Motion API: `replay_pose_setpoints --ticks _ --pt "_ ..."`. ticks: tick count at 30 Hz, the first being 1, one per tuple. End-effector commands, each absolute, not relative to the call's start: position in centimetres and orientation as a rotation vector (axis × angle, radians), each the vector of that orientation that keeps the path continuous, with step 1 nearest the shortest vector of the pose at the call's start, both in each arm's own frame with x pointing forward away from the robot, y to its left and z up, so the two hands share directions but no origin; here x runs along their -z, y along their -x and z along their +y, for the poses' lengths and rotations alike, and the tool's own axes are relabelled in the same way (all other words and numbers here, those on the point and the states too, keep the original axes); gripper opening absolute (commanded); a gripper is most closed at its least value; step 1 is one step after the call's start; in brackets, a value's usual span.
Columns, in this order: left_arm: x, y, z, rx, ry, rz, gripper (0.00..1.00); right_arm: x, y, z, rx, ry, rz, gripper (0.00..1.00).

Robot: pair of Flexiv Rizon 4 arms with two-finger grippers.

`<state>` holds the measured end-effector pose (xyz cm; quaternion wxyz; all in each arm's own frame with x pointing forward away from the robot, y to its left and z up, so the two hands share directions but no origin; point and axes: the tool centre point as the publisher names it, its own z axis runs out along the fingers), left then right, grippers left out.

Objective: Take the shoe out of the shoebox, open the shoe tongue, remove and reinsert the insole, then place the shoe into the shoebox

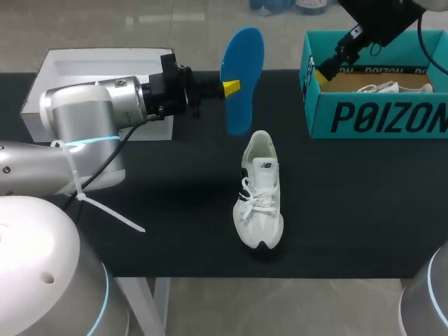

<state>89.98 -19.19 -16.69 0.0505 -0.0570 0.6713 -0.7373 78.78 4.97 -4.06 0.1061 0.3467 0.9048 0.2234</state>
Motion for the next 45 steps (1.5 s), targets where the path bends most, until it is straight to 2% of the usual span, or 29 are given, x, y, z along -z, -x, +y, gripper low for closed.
replay_pose_setpoints --ticks 1,16,21,43,45 --pt "18.0 -89.3 -18.9 2.216 -0.141 1.859 0.0 4.1 -78.9 5.1 -0.655 -1.024 2.665 1.0" --pt "16.9 -89.0 -18.5 1.963 -0.459 1.871 0.0 4.1 -78.9 5.1 -0.655 -1.024 2.665 1.0" --pt "16.6 -89.2 -17.9 1.859 -0.408 1.901 0.0 4.1 -78.9 5.1 -0.655 -1.024 2.665 1.0" --pt "16.6 -89.2 -17.9 1.859 -0.408 1.901 0.0 4.1 -78.9 5.1 -0.655 -1.024 2.665 1.0" --pt "16.1 -88.8 -18.0 1.75 -0.556 1.782 0.0 4.1 -78.9 5.1 -0.655 -1.024 2.665 1.0"
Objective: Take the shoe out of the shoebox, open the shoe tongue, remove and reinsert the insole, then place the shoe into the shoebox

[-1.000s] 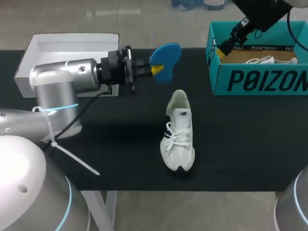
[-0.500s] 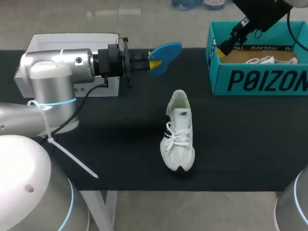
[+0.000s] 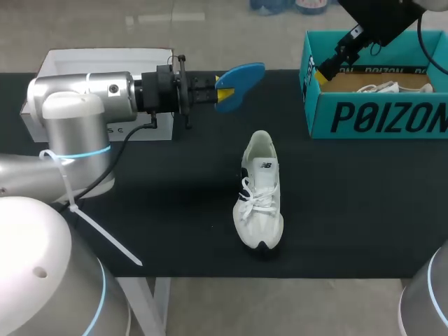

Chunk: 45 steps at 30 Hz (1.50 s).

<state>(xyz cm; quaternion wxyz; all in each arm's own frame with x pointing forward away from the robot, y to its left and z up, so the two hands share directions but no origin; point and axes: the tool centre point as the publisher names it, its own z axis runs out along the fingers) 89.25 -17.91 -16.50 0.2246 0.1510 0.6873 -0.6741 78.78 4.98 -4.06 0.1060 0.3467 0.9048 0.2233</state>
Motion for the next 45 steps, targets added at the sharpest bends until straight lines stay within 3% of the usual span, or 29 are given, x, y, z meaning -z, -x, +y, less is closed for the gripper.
replay_pose_setpoints --ticks 1,11,21,45 --pt "16.0 -88.5 -18.1 1.703 -0.618 1.746 0.0 4.1 -78.9 5.1 -0.655 -1.024 2.665 1.0" --pt "17.0 -85.8 -18.8 1.381 -1.078 1.451 0.0 4.1 -78.9 5.1 -0.655 -1.024 2.665 1.0" --pt "17.8 -85.0 -18.3 1.293 -1.196 1.376 0.0 4.1 -78.9 5.1 -0.655 -1.024 2.665 1.0" --pt "19.4 -84.8 -17.4 1.348 -1.087 1.481 0.0 4.1 -78.9 5.1 -0.655 -1.024 2.665 1.0"
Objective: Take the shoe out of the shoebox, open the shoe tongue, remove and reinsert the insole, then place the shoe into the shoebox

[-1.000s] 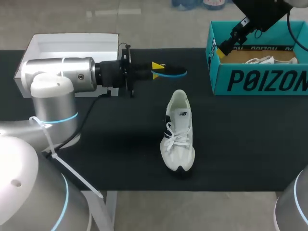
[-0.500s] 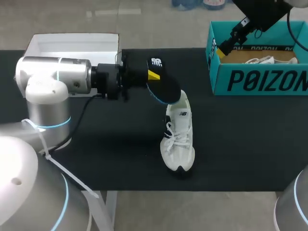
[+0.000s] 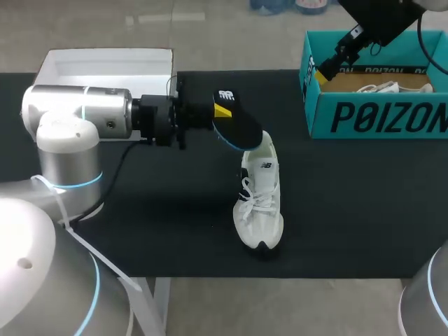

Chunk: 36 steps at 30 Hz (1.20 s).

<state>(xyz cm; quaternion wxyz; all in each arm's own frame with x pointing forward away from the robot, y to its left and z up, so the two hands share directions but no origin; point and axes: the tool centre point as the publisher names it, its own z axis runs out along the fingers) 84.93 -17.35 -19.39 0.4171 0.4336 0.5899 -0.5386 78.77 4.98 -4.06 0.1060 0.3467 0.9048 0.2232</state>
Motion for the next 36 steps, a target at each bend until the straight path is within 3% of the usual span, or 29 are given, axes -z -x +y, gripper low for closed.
replay_pose_setpoints --ticks 1,18,36 --pt "19.4 -84.8 -17.4 1.348 -1.087 1.481 0.0 4.1 -78.9 5.1 -0.655 -1.024 2.665 1.0" --pt "21.6 -82.8 -16.0 0.938 -1.276 1.027 0.0 4.1 -78.9 5.1 -0.655 -1.024 2.665 1.0" --pt "18.1 -87.0 -16.0 0.814 -1.496 0.91 0.0 4.1 -78.9 5.1 -0.655 -1.024 2.665 1.0"
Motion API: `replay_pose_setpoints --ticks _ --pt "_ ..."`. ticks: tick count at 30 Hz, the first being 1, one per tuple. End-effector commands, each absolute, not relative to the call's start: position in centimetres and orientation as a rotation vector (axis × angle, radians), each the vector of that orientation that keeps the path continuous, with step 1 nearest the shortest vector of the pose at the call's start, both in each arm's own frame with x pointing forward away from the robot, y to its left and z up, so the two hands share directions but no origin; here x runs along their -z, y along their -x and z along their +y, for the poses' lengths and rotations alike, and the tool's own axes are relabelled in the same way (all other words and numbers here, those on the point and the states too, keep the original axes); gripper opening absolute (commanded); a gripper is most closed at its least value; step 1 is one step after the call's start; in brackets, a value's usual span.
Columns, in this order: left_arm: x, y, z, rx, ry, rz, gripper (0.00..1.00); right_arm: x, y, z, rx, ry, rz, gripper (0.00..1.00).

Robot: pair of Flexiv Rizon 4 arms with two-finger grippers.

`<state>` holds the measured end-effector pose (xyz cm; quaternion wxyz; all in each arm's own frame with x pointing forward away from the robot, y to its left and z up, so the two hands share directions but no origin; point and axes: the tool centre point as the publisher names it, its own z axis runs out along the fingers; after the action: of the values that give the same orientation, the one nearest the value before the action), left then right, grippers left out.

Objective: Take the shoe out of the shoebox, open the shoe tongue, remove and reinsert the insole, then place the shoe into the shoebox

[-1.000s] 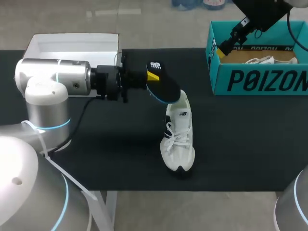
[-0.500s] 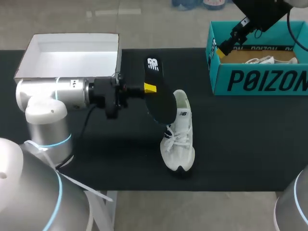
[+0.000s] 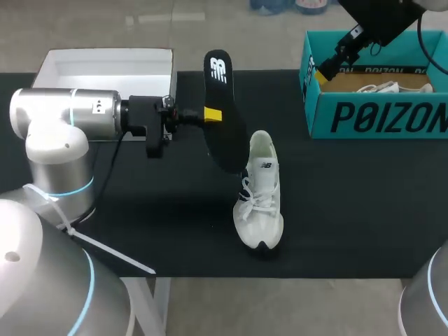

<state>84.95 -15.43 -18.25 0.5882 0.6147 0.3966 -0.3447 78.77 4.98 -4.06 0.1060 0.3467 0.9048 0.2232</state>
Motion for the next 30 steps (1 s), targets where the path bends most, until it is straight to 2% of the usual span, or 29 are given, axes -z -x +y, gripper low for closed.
replay_pose_setpoints --ticks 1,8,30 --pt "18.2 -87.5 -16.1 0.816 -1.492 0.911 0.0 4.1 -78.9 5.1 -0.655 -1.024 2.665 1.0" --pt "18.4 -90.1 -16.6 0.782 -1.511 0.967 0.0 4.1 -78.9 5.1 -0.655 -1.024 2.665 1.0" --pt "18.4 -90.1 -16.6 0.782 -1.511 0.967 0.0 4.1 -78.9 5.1 -0.655 -1.024 2.665 1.0"
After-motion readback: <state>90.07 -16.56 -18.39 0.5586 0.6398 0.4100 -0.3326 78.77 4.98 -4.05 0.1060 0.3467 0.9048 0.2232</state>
